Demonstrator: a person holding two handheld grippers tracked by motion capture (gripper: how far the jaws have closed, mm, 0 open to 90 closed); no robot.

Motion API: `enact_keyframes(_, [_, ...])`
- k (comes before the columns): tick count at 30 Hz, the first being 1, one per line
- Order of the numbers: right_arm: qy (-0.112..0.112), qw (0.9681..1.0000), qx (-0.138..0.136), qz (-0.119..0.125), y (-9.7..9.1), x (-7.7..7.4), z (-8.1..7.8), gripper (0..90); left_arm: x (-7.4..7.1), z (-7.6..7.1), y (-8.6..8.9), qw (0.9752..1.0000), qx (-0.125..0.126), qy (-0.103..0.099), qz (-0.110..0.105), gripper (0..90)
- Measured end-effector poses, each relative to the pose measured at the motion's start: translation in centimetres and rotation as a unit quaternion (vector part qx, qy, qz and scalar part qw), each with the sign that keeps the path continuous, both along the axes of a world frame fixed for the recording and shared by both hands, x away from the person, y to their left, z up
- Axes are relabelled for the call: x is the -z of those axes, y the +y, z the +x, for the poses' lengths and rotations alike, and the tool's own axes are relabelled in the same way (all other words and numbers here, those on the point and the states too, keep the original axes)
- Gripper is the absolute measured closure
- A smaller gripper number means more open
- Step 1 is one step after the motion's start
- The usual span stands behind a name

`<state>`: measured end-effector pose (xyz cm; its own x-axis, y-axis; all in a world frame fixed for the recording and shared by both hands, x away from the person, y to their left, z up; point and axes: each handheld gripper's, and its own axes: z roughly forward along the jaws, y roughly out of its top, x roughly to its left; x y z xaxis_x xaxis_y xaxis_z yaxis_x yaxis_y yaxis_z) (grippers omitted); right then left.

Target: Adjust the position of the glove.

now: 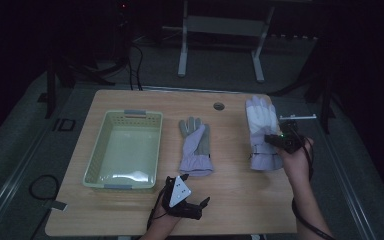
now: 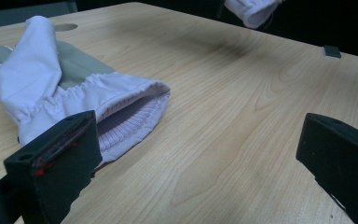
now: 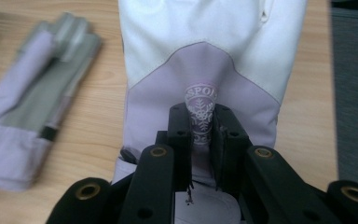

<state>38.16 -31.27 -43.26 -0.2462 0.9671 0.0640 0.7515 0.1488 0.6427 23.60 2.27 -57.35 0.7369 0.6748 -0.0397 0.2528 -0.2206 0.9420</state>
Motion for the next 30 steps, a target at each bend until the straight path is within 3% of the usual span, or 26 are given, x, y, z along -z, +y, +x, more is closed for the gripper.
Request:
enact_keyframes(6, [0.011,0.9989,0.034,0.03,-0.3,2.4,-0.6,79.2,0.0,0.0,0.0,1.0,0.0,-0.001,0.001,0.0])
enact_keyframes(12, [0.041,0.9977,0.048,0.024,-0.4,4.7,0.5,78.4,0.0,0.0,0.0,1.0,-0.001,0.001,0.0,0.0])
enact_keyframes(18, [0.053,0.9965,0.064,0.008,-0.3,6.2,2.0,76.8,0.0,0.0,0.0,1.0,-0.001,0.003,0.0,0.0])
enact_keyframes(23, [0.077,0.9946,0.068,0.007,-0.2,8.7,3.2,74.2,0.0,0.1,0.0,1.0,-0.001,0.003,0.0,0.0])
enact_keyframes(30, [0.074,0.9954,0.06,0.005,-0.3,9.0,3.5,72.5,0.0,0.0,0.0,1.0,-0.002,0.003,0.0,0.0])
